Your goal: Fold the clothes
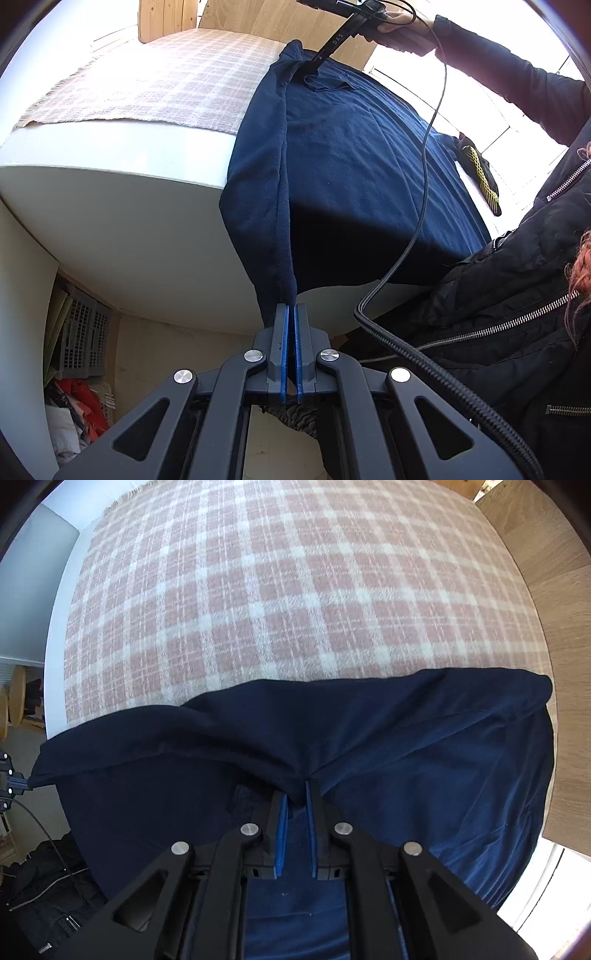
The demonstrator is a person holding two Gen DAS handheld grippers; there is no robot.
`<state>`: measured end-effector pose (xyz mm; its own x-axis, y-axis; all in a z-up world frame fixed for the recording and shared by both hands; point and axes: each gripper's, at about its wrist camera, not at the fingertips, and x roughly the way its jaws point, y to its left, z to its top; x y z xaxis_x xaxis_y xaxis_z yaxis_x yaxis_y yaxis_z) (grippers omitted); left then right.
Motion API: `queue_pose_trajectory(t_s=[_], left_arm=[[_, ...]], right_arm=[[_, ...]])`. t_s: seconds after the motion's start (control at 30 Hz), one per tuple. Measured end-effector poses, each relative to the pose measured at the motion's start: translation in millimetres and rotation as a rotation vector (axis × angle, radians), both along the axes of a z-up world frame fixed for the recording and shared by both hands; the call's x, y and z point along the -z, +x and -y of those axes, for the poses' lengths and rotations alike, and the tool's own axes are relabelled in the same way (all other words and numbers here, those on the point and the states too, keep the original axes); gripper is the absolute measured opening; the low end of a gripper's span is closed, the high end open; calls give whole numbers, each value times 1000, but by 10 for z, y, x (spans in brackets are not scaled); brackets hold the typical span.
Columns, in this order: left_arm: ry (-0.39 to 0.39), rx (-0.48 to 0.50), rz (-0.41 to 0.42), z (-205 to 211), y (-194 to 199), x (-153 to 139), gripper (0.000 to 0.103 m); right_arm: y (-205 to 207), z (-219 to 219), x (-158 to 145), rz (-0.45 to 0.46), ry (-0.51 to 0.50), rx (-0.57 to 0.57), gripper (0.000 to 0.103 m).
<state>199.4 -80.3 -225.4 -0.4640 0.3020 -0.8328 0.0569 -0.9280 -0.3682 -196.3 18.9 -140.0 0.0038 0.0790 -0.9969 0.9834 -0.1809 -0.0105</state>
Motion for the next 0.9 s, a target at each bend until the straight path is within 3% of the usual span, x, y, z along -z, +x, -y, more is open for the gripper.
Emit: queue_pose_trajectory(t_s=[0.03,0.1,0.13,0.17,0.27,0.3,0.47,0.6,0.63,0.7,0.83,0.9], left_arm=[[-2,3,0,-16,-8,-1,2],[6,7,1,-26,-14,-1,2],[8,9,2,-32,-21,0,2],[8,11,4,-32,-32,0,2],[10,15,10,-26,-68,1,2],[7,16,14,-25,-81,2,2],[18,15,20,2,-106,12,2],[22,11,34,27,-146,61,2],[23,12,38,29,-154,71,2],[26,14,38,40,-156,74,2],[31,7,37,63,-181,66,2],[34,-1,34,81,-176,60,2]], right_arm=[[-129,-67,-64,9,-34,23,16],[-465,-183,-211,44,-116,109,42],[-661,-220,-288,72,-159,171,60],[-849,-224,-331,61,-184,238,67],[-1309,-181,-352,8,-200,393,67],[-1357,-161,-333,28,-195,398,67],[-1132,-247,-263,147,-151,351,67],[-835,-258,-247,40,-144,227,67],[-797,-278,-239,57,-153,230,67],[-730,-323,-226,106,-174,245,67],[-585,-311,-128,471,-233,328,67],[-411,-253,-139,568,-217,264,67]])
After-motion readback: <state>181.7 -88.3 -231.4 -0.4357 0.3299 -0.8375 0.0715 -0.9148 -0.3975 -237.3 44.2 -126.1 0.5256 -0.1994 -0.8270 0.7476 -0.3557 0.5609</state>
